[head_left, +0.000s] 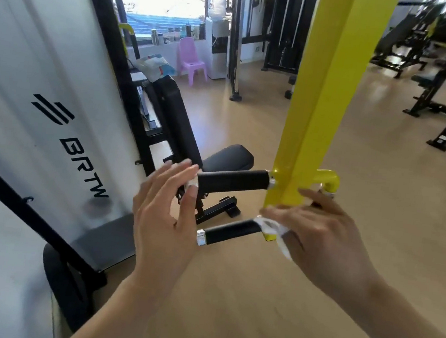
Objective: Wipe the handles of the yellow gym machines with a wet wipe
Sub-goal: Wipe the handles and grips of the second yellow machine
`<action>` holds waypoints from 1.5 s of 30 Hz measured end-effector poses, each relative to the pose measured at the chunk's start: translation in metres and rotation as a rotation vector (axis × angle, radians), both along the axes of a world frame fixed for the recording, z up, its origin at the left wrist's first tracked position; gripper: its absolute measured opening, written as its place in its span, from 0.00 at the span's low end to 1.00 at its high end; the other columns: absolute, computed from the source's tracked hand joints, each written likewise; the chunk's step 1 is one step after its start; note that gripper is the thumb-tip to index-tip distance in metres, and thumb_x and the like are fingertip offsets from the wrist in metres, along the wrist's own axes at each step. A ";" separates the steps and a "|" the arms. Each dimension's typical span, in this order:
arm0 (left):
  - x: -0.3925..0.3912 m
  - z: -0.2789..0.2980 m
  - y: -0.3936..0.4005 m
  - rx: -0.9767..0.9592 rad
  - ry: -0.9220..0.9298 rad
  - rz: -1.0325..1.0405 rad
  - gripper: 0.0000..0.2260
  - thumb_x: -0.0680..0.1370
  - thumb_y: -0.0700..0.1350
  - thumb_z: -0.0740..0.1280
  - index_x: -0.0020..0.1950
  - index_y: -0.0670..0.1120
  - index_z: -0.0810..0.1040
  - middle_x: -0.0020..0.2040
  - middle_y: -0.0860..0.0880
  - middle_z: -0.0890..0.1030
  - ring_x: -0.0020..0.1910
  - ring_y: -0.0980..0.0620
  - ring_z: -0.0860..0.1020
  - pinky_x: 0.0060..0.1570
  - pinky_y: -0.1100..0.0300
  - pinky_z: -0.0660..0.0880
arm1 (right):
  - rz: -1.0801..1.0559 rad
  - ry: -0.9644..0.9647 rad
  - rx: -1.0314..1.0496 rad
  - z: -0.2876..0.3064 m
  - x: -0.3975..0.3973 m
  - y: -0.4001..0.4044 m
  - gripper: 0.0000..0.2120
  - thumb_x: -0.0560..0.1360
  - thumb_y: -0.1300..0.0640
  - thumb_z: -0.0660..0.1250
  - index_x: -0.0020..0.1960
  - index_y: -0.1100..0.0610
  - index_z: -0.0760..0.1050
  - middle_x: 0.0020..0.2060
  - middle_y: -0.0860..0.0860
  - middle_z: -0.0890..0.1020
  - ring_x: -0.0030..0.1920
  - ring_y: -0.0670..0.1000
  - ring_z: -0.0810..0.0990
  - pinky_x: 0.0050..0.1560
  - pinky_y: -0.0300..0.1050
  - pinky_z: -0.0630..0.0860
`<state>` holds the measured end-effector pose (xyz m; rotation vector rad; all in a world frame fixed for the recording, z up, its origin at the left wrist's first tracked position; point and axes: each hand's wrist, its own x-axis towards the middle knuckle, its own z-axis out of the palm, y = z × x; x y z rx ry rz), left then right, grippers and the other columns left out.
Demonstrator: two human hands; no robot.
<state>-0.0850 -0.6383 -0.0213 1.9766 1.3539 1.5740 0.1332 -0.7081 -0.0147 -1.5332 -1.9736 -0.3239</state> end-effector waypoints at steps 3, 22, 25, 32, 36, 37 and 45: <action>0.025 -0.001 -0.016 0.193 -0.019 -0.055 0.13 0.78 0.40 0.69 0.62 0.42 0.80 0.65 0.50 0.78 0.69 0.48 0.74 0.71 0.54 0.67 | -0.232 0.641 -0.480 -0.034 0.017 -0.022 0.08 0.79 0.52 0.67 0.47 0.48 0.85 0.33 0.47 0.84 0.32 0.41 0.78 0.34 0.30 0.71; 0.186 -0.008 -0.031 -0.242 0.471 -0.316 0.30 0.80 0.43 0.65 0.80 0.55 0.58 0.82 0.60 0.52 0.71 0.54 0.73 0.62 0.52 0.76 | -0.014 1.484 -0.154 -0.114 0.081 0.035 0.25 0.86 0.46 0.47 0.71 0.58 0.72 0.59 0.54 0.82 0.58 0.49 0.80 0.59 0.44 0.75; 0.194 -0.008 -0.029 -0.345 0.663 -0.184 0.35 0.80 0.48 0.63 0.82 0.55 0.46 0.82 0.61 0.42 0.66 0.50 0.78 0.55 0.51 0.77 | -0.070 1.507 -0.078 -0.116 0.088 0.042 0.22 0.87 0.51 0.50 0.65 0.62 0.77 0.48 0.47 0.83 0.47 0.43 0.79 0.51 0.40 0.73; 0.196 -0.013 -0.029 -0.253 0.898 -0.029 0.39 0.79 0.53 0.64 0.82 0.50 0.43 0.82 0.59 0.38 0.51 0.47 0.82 0.37 0.58 0.70 | -0.120 1.445 -0.156 -0.134 0.102 0.065 0.07 0.77 0.55 0.71 0.55 0.53 0.82 0.38 0.39 0.82 0.40 0.41 0.76 0.44 0.40 0.72; 0.197 -0.012 -0.026 -0.263 0.894 -0.025 0.39 0.78 0.52 0.65 0.82 0.50 0.44 0.82 0.59 0.39 0.49 0.48 0.82 0.38 0.59 0.68 | -0.159 1.255 -0.256 -0.137 0.102 0.066 0.12 0.78 0.50 0.70 0.60 0.51 0.79 0.40 0.42 0.82 0.40 0.41 0.78 0.41 0.38 0.71; 0.198 -0.012 -0.025 -0.259 0.897 -0.022 0.39 0.78 0.52 0.64 0.82 0.50 0.44 0.82 0.59 0.39 0.50 0.48 0.82 0.38 0.59 0.68 | -0.121 1.244 -0.273 -0.137 0.100 0.064 0.16 0.78 0.50 0.68 0.66 0.49 0.76 0.48 0.41 0.84 0.47 0.39 0.80 0.47 0.38 0.73; 0.202 -0.014 -0.015 -0.229 0.846 0.000 0.38 0.77 0.49 0.65 0.82 0.49 0.48 0.82 0.58 0.46 0.53 0.46 0.81 0.40 0.59 0.68 | -0.066 1.415 -0.026 -0.126 0.087 0.062 0.20 0.84 0.53 0.59 0.75 0.54 0.69 0.70 0.45 0.75 0.70 0.39 0.72 0.70 0.38 0.69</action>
